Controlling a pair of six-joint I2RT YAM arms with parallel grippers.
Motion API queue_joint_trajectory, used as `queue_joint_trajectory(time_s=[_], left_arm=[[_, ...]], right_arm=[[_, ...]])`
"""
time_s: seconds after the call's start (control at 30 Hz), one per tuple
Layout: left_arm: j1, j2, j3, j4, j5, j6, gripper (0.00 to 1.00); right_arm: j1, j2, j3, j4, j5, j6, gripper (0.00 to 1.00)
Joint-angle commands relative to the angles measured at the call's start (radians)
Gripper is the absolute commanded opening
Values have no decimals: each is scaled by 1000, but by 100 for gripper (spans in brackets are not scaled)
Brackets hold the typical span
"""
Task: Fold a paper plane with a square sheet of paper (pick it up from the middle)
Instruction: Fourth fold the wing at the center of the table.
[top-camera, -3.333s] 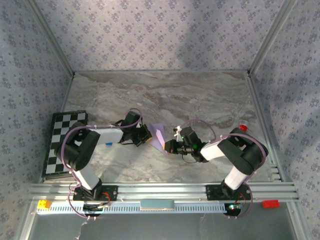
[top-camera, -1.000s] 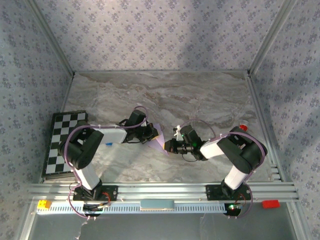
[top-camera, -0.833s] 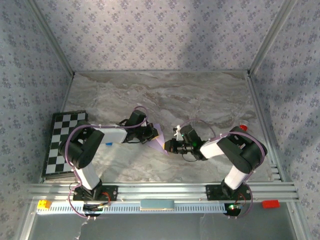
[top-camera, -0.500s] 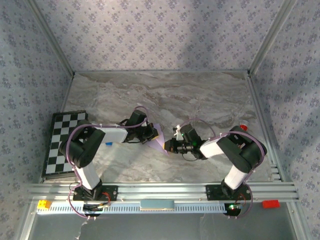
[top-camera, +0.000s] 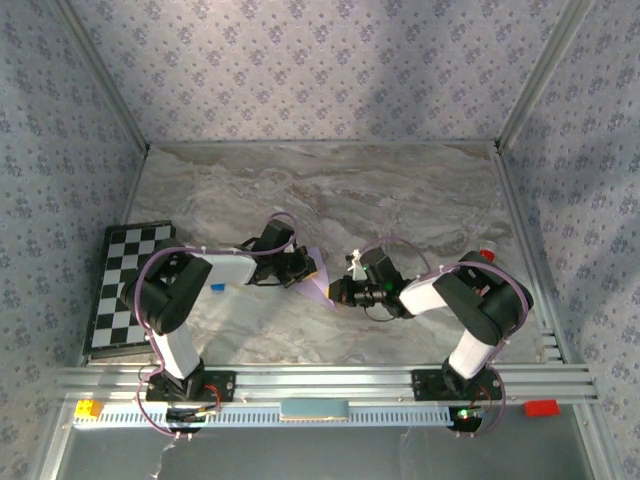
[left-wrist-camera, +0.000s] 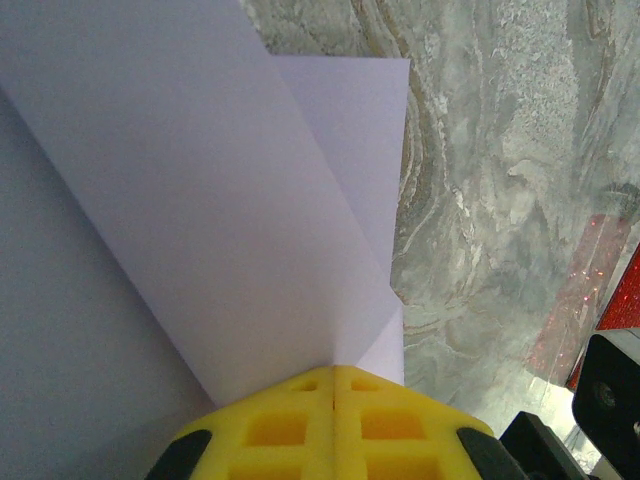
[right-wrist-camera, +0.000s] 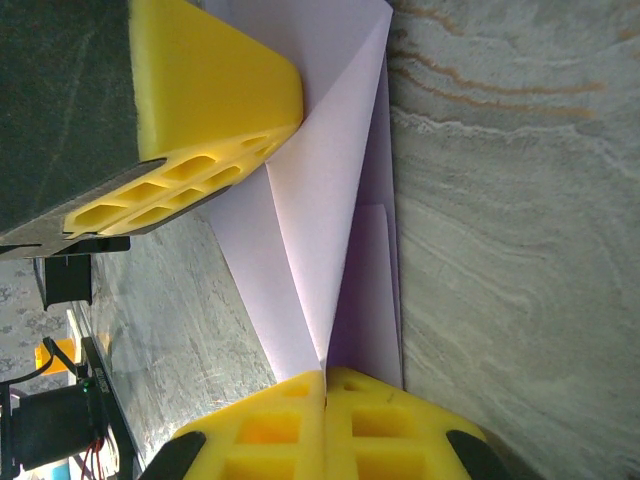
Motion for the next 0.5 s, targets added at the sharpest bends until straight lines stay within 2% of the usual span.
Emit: queue_joint_trajectory(time_s=[0.0, 0.47], left_arm=[[-8, 20, 16, -31, -25, 9, 4], [-7, 54, 17, -77, -39, 16, 2]], right_arm=[[12, 63, 7, -96, 35, 1, 0], [10, 63, 10, -102, 33, 5, 0]])
